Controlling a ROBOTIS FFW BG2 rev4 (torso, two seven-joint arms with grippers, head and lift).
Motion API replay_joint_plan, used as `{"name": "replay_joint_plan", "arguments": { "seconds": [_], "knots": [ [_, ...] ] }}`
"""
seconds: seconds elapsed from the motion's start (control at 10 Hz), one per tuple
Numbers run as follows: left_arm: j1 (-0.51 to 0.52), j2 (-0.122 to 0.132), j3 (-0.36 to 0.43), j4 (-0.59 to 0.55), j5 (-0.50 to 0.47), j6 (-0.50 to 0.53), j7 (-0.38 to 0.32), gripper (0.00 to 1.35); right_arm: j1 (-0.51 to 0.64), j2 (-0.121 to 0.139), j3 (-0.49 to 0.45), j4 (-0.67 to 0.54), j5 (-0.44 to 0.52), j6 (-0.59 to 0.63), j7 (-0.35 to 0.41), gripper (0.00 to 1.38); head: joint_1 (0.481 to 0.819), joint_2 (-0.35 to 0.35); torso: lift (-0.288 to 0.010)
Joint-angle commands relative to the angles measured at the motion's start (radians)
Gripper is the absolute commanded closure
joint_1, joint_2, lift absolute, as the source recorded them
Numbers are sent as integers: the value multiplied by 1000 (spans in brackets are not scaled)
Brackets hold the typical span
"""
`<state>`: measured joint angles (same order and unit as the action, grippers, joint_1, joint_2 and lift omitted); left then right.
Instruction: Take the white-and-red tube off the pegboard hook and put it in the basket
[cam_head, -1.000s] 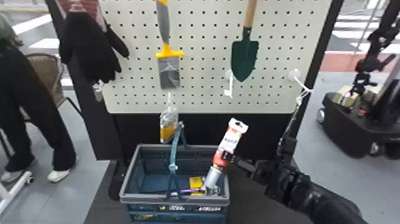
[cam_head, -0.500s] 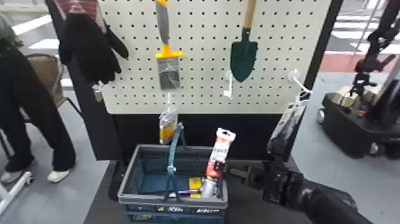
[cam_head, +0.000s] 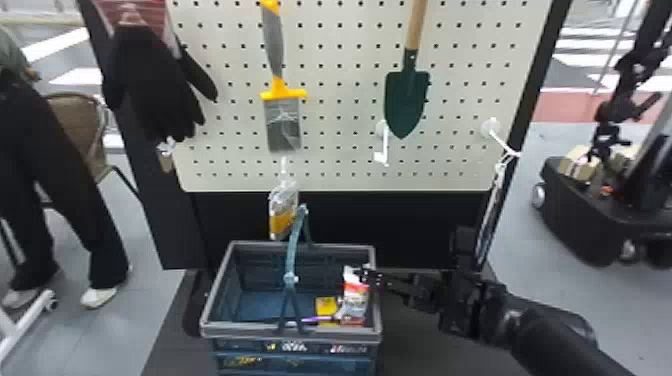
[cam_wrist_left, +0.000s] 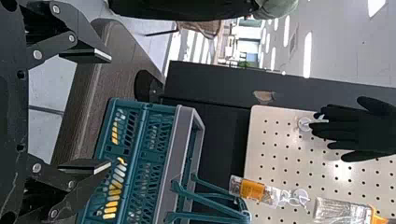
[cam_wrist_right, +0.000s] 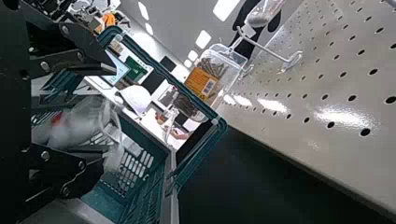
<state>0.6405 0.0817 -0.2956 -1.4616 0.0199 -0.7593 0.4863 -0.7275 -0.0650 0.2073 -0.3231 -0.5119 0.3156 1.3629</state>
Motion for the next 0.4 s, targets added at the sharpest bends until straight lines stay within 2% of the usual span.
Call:
{"name": "replay_joint_plan", "arguments": {
  "seconds": [0.0, 0.3],
  "knots": [
    [0, 1, 0, 0, 2, -2, 0, 470, 0, -3, -2, 0, -11, -9, 4, 1, 549, 0, -100],
    [2, 4, -2, 0, 5, -3, 0, 470, 0, -4, -2, 3, -19, -9, 4, 7, 549, 0, -100]
  ]
}}
